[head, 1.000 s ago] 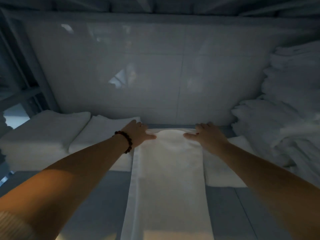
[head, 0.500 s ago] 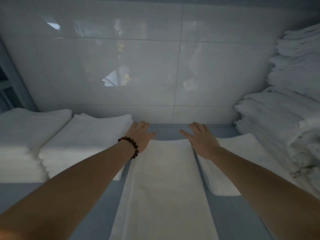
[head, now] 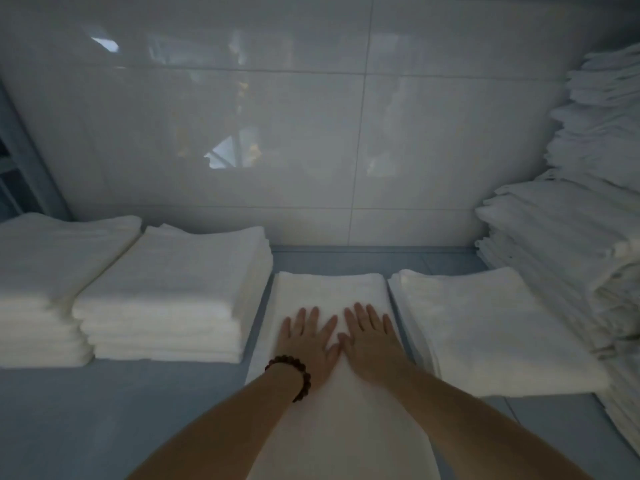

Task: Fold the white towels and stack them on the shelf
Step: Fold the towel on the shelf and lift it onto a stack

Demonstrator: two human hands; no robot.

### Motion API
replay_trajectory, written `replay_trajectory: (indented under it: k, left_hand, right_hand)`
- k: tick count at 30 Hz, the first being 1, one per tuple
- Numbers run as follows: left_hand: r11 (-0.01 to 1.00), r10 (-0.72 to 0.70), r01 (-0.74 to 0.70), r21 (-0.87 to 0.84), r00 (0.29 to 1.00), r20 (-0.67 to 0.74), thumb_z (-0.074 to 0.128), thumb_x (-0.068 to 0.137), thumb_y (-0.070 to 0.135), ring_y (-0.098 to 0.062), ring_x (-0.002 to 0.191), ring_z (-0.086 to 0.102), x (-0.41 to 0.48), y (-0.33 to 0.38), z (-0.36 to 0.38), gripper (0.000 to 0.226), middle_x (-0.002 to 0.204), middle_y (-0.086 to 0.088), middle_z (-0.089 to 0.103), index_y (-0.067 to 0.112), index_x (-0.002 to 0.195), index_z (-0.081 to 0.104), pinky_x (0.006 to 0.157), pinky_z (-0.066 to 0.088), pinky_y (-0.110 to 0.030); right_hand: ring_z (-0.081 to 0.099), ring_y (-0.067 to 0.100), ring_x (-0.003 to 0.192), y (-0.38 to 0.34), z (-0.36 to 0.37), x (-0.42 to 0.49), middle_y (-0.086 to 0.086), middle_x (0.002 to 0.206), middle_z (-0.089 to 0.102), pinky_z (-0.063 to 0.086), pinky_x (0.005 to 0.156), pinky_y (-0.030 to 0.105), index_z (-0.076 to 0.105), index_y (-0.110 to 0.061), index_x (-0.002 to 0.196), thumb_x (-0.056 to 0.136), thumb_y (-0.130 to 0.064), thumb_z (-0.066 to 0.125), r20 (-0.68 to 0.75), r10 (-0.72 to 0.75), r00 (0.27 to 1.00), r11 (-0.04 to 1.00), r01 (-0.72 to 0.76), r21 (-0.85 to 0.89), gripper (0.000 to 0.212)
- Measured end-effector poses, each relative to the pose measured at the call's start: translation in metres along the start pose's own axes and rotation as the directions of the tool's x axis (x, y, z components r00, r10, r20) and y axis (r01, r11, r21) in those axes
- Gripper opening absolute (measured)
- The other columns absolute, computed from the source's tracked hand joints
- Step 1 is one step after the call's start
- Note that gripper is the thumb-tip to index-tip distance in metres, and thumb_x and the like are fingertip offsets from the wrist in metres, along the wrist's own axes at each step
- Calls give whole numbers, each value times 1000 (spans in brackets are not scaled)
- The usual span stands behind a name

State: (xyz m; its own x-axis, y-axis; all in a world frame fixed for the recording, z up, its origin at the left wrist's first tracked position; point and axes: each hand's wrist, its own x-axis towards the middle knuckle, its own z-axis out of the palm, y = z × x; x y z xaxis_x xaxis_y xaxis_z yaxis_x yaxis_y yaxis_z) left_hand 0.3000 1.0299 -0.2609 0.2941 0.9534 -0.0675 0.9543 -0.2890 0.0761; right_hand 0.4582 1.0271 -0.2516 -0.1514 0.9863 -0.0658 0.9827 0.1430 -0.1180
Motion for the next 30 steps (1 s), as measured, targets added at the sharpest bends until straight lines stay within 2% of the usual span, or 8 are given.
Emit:
replay_trajectory:
  k: [4, 9, 18, 23, 27, 30]
  left_hand:
    - [1000, 2, -2, -1, 999, -49, 5, 94, 55, -24, 144, -9, 22, -7, -1, 57, 158, -1, -7, 37, 147, -3, 116, -6, -45]
    - [1000, 20, -20, 11, 1000, 0, 8, 96, 50, -23, 144, -11, 16, -10, -5, 58, 158, 0, -9, 29, 148, -5, 114, -7, -46]
    - [998, 56, -61, 34, 991, 118, 9, 94, 55, -26, 143, -18, -95, -2, 0, 64, 156, -5, -17, 26, 147, -13, 112, -13, -42]
    - [997, 69, -60, -53, 978, 195, 15, 95, 54, -24, 141, -23, -170, 0, -1, 65, 155, -4, -22, 28, 147, -14, 113, -13, -40]
    - [993, 25, 2, -122, 976, 217, 23, 96, 50, -23, 142, -21, -217, 2, -10, 63, 155, -2, -21, 29, 149, -5, 116, -3, -40]
    - [981, 20, 27, -190, 970, 241, 31, 92, 58, -25, 139, -28, -246, 7, -12, 72, 151, -2, -29, 30, 148, -4, 115, -10, -43]
  right_hand:
    - [-8, 21, 147, 2, 2, 24, 3, 160, -5, -6, 119, 42, 0, -22, 150, 100, -46, 11, -76, -21, 997, 999, 19, -28, 57]
    - [-6, 21, 147, 0, -3, 23, 2, 160, -2, -4, 119, 44, 2, -23, 150, 99, -46, 12, -29, -7, 1000, 1000, 6, -21, 57]
    - [-13, 22, 146, -23, -1, -87, 5, 159, -9, -9, 118, 46, -2, -23, 150, 97, -52, 14, 72, -3, 997, 1000, 1, 28, 63]
    - [-12, 25, 146, -29, 2, -159, 8, 159, -10, -10, 117, 42, -3, -21, 150, 98, -50, 18, 120, -28, 992, 1000, 26, 18, 63]
    - [-8, 22, 147, -24, -6, -201, 5, 159, -8, -3, 119, 38, 1, -23, 151, 98, -49, 23, 189, -43, 981, 999, 39, 25, 63]
    - [-8, 18, 147, -14, -11, -232, 2, 159, -7, 0, 119, 37, 5, -22, 151, 96, -55, 29, 206, -67, 976, 992, 44, 116, 68]
